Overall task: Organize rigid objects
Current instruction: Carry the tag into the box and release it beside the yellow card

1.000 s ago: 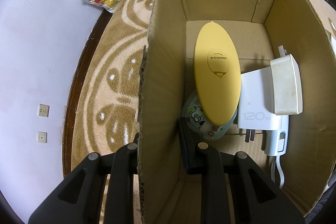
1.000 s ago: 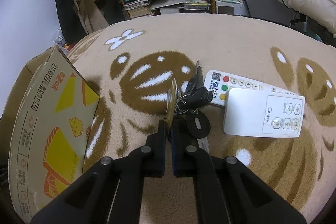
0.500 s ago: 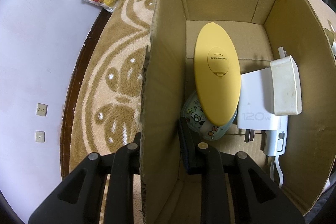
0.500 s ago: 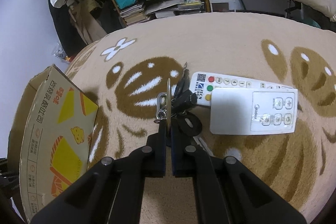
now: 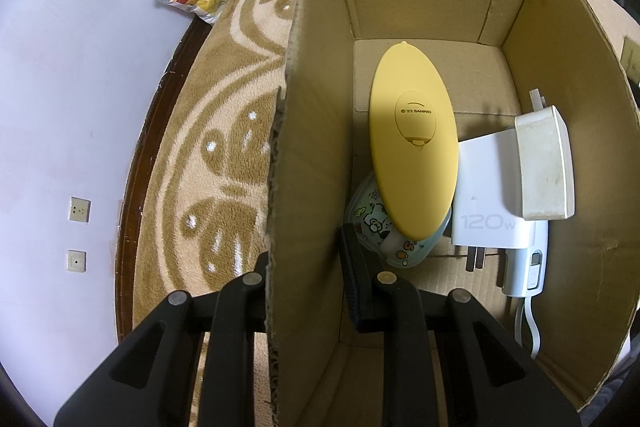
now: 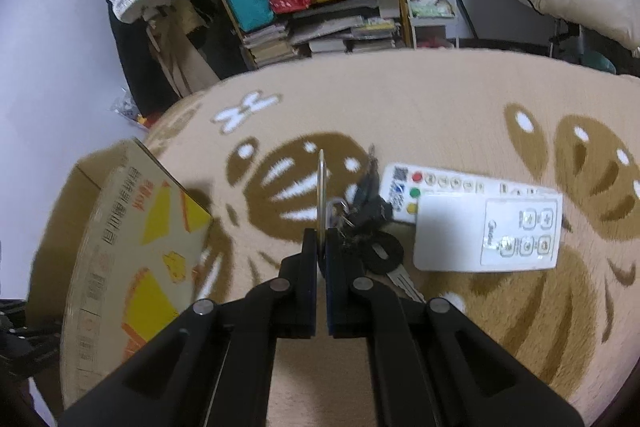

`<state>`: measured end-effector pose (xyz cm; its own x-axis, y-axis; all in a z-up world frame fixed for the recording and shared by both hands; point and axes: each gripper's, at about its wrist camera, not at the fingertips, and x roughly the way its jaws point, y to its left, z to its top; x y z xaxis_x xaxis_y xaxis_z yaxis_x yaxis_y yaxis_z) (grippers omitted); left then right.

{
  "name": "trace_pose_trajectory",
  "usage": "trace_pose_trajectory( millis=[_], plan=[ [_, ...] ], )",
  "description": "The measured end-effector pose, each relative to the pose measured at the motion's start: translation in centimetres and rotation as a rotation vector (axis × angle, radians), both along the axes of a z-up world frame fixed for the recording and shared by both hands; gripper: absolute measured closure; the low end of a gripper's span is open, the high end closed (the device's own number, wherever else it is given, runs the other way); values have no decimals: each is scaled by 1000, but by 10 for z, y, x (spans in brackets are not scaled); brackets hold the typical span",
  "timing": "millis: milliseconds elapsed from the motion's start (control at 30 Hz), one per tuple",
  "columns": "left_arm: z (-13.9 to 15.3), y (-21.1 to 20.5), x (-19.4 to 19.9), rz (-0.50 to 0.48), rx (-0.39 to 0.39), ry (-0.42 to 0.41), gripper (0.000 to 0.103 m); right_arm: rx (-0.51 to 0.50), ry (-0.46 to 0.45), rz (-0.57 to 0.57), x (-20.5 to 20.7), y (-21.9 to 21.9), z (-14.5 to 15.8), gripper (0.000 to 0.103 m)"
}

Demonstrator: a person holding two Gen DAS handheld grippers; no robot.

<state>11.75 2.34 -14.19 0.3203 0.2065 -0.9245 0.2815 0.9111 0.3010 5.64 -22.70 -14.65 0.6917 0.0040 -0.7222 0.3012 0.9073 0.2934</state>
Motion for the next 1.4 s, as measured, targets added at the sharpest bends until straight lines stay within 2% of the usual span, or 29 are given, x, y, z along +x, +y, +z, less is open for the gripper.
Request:
trace_pose_trajectory(
  millis=[200,433,667,833,1000,1167,1400],
  plan=[
    [1,0,0,-2,2,0,81,-15,-106,45,-2,15,39,99],
    [0,0,0,-1,1,0,81,-20,-266,163,-10,53,96,99],
    [1,0,0,-2,3,-1,81,-18,-334,270,-13,94,127,99],
    [1,0,0,-2,3,-1,81,-23,-324,341,-9,119,123,99],
    [1,0,0,-2,4,-1,81,-23,-245,382,-3,136,97,99],
    [1,-1,0,-2,2,-1,81,-63,-163,386,3,141,76,99],
    [0,-1,0,-5,7,-2,81,-103,-166,353,4,131,79,96]
  ],
)
